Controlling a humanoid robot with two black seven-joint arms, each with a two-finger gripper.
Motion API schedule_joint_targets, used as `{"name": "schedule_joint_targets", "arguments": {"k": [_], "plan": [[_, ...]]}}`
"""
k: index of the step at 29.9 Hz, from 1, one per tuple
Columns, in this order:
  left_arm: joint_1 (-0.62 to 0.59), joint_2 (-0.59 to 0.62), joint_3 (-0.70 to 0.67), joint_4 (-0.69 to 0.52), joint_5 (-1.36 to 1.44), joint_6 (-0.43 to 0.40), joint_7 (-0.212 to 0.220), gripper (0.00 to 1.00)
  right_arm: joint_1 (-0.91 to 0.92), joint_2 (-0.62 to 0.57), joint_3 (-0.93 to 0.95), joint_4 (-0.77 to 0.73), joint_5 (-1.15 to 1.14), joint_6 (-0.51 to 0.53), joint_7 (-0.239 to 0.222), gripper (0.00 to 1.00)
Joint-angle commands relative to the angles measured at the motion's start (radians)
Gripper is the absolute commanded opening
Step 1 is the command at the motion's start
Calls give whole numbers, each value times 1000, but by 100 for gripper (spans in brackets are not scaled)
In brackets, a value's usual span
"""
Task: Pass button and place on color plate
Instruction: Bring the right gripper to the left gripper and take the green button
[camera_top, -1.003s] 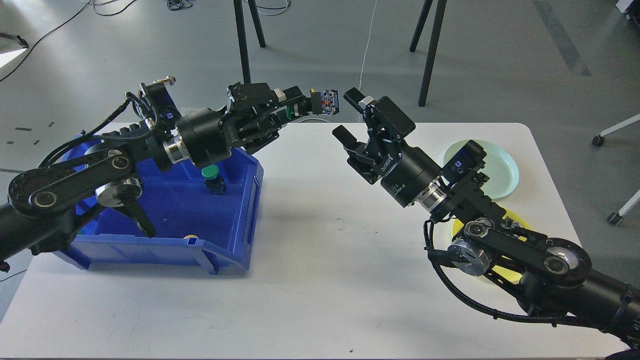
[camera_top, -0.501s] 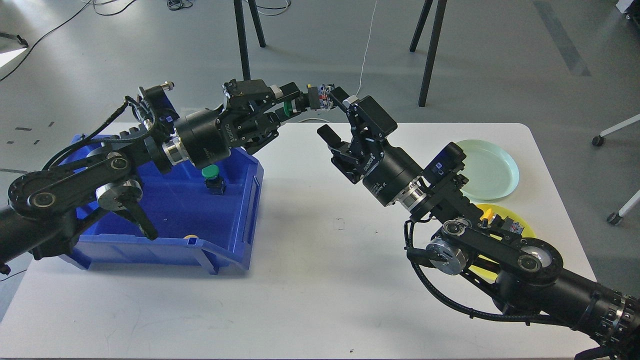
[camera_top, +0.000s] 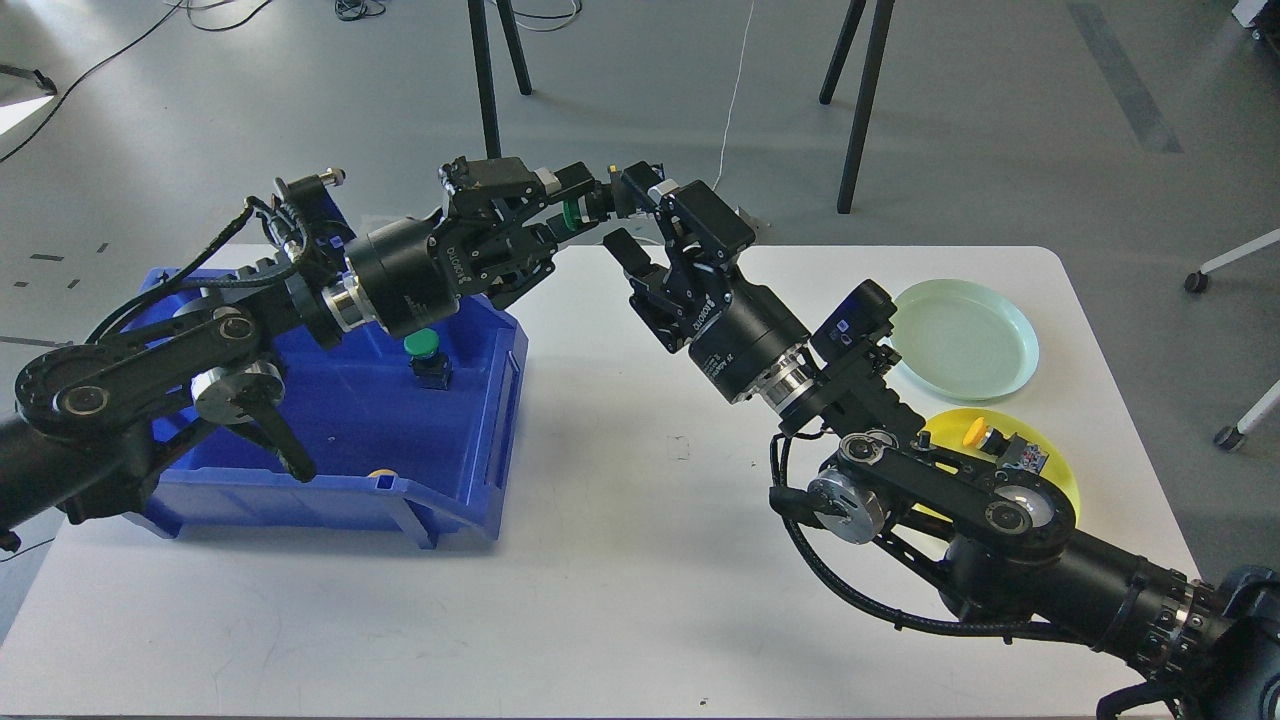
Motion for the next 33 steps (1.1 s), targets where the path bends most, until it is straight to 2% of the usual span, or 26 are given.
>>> {"name": "schedule_joint_targets", "arguments": {"k": [1,11,19,26,28,30,31,33], "plan": [[1,1,0,3,-2,0,0,20,6,3,6,-8,0,-4,0,76],[1,-1,0,9,-28,0,0,20,16,1,20,-8,2,-4,0,71],[1,-1,0,10,-29,0,0,20,22,1,18,-8,-1,-4,0,52],[1,-1,0,10,-29,0,0,21,37,1,15,-19,-3,-4,0,27],[1,-1,0,12,-29,0,0,22,45,-1,14,-19,-3,-4,0,22],[1,-1,0,12,-29,0,0,28,48,-1,14,-20,-3,-4,0,20],[1,-2,0,10,-29,0,0,35,49,-1,14,-20,-3,-4,0,19],[1,-2,0,10,-29,0,0,59,51,-2,12,-22,-3,-4,0,18]]}}
